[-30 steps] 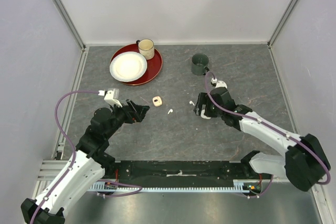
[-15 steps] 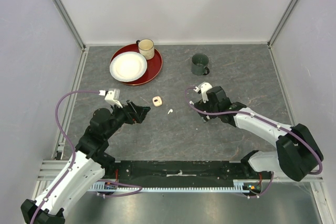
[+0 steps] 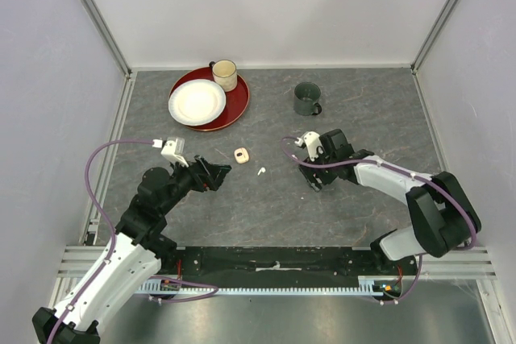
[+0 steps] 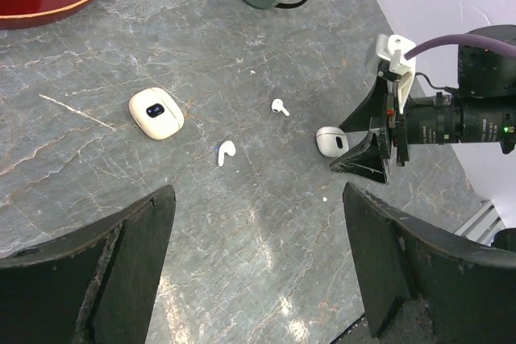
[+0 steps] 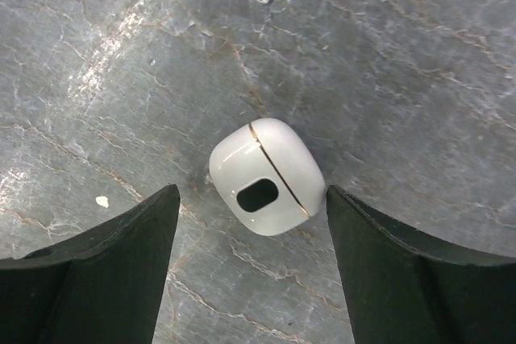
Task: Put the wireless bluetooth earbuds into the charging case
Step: Pick up the charging case at the center of the board.
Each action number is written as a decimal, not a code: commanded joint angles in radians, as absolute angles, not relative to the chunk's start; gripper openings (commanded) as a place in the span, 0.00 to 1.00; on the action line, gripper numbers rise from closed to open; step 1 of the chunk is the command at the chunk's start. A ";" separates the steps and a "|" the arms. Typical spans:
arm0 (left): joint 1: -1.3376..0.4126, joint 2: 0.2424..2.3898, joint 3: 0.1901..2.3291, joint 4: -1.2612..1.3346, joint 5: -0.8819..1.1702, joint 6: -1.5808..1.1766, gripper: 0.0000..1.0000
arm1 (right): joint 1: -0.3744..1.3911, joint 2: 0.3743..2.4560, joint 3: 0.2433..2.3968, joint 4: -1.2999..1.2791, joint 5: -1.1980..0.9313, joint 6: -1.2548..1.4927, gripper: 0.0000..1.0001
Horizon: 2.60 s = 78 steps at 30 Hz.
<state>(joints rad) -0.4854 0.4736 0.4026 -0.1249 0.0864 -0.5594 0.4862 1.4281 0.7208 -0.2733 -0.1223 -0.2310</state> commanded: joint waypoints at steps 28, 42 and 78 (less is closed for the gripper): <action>-0.482 0.462 0.379 0.052 0.155 -0.635 0.91 | 0.476 1.453 0.815 -0.313 -0.262 -0.144 0.14; -0.483 0.719 0.580 0.031 0.373 -0.681 0.95 | 0.583 1.011 0.811 -0.175 -0.482 -0.126 0.04; -0.772 1.077 0.770 0.127 0.347 -0.670 0.59 | 0.910 1.025 0.888 -0.130 -0.140 -0.149 0.00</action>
<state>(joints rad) -0.7662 1.0691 0.7242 0.0853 0.3412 -0.6594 0.8986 1.0264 0.8391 -0.1913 -0.1677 -0.1432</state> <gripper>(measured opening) 0.613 0.545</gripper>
